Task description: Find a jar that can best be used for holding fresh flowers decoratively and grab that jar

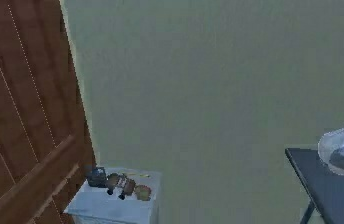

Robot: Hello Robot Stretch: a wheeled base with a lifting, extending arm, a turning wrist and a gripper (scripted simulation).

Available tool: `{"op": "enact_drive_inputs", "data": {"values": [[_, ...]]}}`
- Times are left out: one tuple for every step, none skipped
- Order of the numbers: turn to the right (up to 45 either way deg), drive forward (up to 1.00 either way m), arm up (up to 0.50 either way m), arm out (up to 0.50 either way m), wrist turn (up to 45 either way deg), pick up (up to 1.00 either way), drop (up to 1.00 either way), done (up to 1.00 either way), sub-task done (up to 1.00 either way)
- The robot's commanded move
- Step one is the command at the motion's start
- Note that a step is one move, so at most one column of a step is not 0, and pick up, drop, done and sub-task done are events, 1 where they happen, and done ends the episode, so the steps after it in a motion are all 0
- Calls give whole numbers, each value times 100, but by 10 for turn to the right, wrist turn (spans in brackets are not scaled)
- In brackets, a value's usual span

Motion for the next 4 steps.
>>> {"op": "enact_drive_inputs", "data": {"values": [[120, 0, 0, 0, 0, 0, 0, 0, 0], [0, 50, 0, 0, 0, 0, 0, 0, 0], [-270, 0, 0, 0, 0, 0, 0, 0, 0], [0, 0, 50, 0, 0, 0, 0, 0, 0]]}}
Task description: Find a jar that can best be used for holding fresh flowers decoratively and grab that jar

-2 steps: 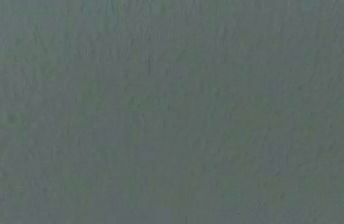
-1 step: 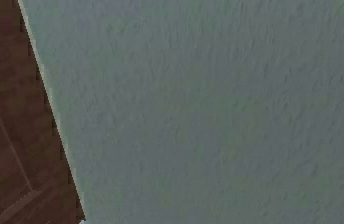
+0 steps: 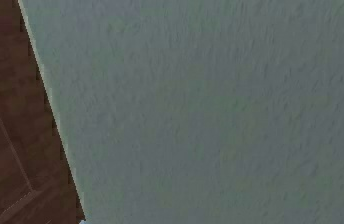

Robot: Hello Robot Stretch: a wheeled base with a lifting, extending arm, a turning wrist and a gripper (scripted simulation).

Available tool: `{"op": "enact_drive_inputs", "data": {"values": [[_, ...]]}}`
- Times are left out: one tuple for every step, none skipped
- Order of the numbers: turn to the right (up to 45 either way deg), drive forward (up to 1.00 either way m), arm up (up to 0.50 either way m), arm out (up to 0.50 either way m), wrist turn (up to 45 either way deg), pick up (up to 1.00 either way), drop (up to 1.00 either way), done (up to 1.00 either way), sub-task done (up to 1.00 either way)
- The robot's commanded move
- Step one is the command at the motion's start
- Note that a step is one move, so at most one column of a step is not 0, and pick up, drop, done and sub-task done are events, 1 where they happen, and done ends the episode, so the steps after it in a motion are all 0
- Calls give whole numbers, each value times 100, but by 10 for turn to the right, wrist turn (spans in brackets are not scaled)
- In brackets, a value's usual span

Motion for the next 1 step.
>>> {"op": "enact_drive_inputs", "data": {"values": [[0, 0, 38, 0, 0, 0, 0, 0, 0]]}}
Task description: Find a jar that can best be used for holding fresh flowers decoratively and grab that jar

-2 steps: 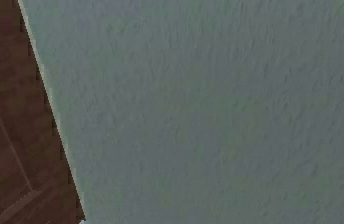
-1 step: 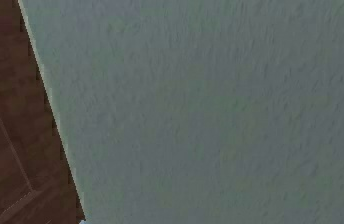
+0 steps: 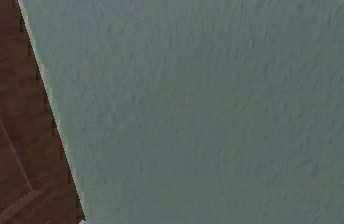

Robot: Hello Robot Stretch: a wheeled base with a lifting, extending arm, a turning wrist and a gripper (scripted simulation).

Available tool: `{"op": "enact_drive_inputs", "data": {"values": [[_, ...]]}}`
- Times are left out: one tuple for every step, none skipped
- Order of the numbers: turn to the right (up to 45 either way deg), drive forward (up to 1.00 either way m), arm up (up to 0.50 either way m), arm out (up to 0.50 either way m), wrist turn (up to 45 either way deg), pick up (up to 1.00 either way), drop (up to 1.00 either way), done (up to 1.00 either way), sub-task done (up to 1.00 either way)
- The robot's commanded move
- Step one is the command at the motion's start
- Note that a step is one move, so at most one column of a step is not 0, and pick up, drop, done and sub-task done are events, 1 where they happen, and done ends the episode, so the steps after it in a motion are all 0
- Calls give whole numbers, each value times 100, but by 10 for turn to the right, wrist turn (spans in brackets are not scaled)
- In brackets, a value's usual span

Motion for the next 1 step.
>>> {"op": "enact_drive_inputs", "data": {"values": [[0, 0, 0, 20, 0, 0, 0, 0, 0]]}}
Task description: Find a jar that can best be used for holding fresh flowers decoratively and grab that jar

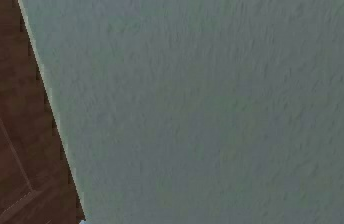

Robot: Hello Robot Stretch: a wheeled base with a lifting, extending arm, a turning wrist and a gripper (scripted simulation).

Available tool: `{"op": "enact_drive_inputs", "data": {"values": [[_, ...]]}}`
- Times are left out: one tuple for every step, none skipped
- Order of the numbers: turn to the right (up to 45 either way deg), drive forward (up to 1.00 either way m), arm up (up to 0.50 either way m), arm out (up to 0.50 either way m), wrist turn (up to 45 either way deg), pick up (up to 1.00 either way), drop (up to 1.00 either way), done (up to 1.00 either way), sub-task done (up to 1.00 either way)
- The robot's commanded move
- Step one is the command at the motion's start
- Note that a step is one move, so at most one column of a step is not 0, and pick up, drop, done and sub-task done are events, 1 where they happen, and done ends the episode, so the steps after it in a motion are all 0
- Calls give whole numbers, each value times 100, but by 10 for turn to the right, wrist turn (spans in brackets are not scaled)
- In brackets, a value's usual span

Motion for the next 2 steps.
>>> {"op": "enact_drive_inputs", "data": {"values": [[0, 0, 0, 0, 450, 0, 0, 0, 0], [0, 0, 0, 0, 450, 0, 0, 0, 0]]}}
